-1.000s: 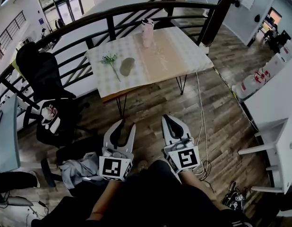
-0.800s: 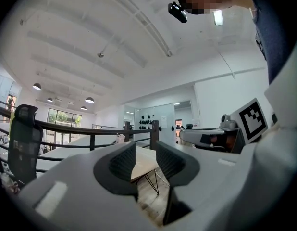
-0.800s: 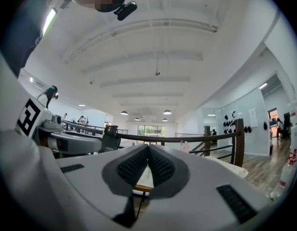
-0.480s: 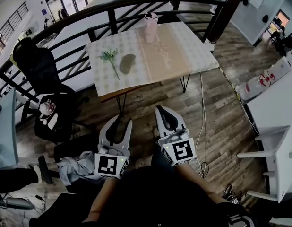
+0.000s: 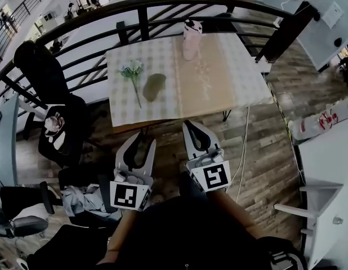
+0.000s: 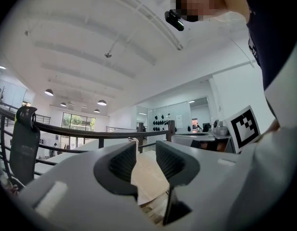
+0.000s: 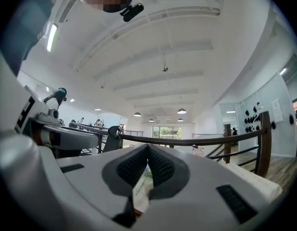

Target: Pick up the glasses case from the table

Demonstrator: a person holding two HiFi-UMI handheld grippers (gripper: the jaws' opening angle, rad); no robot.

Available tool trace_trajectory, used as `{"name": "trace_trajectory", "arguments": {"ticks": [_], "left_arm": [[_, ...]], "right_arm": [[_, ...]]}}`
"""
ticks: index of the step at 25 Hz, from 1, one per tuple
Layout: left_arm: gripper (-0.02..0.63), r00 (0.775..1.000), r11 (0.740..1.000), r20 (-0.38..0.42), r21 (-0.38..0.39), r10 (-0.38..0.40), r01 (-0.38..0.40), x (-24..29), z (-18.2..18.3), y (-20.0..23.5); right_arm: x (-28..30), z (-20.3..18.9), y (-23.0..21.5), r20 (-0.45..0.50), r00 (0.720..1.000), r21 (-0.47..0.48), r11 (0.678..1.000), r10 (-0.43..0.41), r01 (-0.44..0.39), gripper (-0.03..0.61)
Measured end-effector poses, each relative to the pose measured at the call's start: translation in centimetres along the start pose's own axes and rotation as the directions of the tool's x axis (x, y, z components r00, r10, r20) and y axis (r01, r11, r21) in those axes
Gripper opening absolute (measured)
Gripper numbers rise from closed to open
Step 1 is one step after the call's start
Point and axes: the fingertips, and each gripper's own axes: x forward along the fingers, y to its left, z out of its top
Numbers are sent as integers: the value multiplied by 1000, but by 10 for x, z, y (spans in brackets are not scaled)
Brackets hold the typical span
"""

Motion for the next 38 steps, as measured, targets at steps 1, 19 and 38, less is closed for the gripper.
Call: {"name": "trace_trajectory", "arguments": {"ticks": [1,19,38], "left_arm": [[133,1000,1000,-7,-10,5,-5,11,-1,0],[133,981,981,-7,31,194,-194,86,-5,1],[133,990,997,-122,1,73,-73,186,-58,120]], "right_arm": [[8,-4,-9,-5,1000,-1,1000,15,-15,9],[64,-36,-86,-6,982,80,979,187,-186,9],[203,-72,-89,-58,981,-6,983,184,-185,9]]}}
